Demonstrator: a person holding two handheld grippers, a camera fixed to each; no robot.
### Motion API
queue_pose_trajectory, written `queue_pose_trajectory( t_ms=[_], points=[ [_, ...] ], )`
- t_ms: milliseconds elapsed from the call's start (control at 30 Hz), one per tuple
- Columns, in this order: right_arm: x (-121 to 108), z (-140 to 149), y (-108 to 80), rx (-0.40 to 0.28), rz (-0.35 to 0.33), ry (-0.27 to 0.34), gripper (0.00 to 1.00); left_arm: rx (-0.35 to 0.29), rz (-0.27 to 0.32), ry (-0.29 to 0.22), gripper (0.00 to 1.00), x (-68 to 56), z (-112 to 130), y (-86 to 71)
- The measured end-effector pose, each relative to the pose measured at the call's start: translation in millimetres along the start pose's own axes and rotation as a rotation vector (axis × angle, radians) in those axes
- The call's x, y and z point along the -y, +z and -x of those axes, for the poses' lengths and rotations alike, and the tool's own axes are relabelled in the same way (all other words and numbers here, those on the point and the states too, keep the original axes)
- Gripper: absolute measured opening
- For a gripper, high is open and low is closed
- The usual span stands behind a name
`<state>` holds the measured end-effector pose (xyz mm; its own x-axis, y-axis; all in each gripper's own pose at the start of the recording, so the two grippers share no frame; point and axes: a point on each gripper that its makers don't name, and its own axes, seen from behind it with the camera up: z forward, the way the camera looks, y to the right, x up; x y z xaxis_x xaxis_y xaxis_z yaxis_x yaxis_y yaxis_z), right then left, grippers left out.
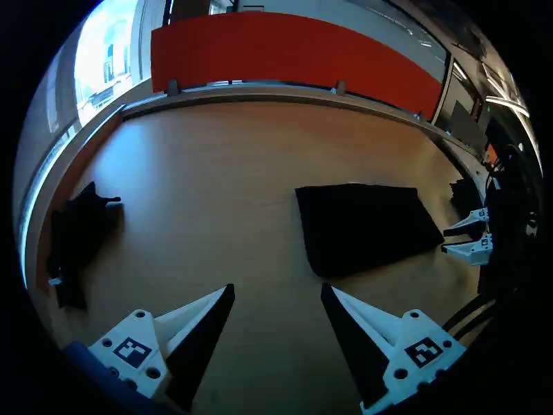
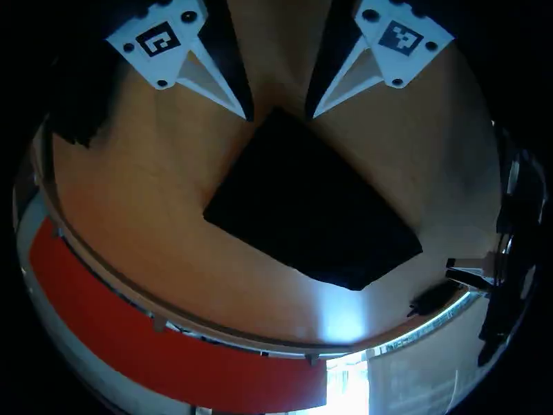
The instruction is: Fold towel
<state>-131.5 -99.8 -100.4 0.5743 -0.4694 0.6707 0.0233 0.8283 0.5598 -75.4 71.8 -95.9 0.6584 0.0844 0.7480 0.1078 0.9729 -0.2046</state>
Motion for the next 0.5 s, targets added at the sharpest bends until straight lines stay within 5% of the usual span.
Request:
queue_pose_trajectory(
  t_ms=[500],
  points=[
    [-2.4,1.4,5.5,0.010,-0.015,0.004,0.08,0.007,-0.005,-0.008,0.93,3.0,5.9,-3.9]
  ],
)
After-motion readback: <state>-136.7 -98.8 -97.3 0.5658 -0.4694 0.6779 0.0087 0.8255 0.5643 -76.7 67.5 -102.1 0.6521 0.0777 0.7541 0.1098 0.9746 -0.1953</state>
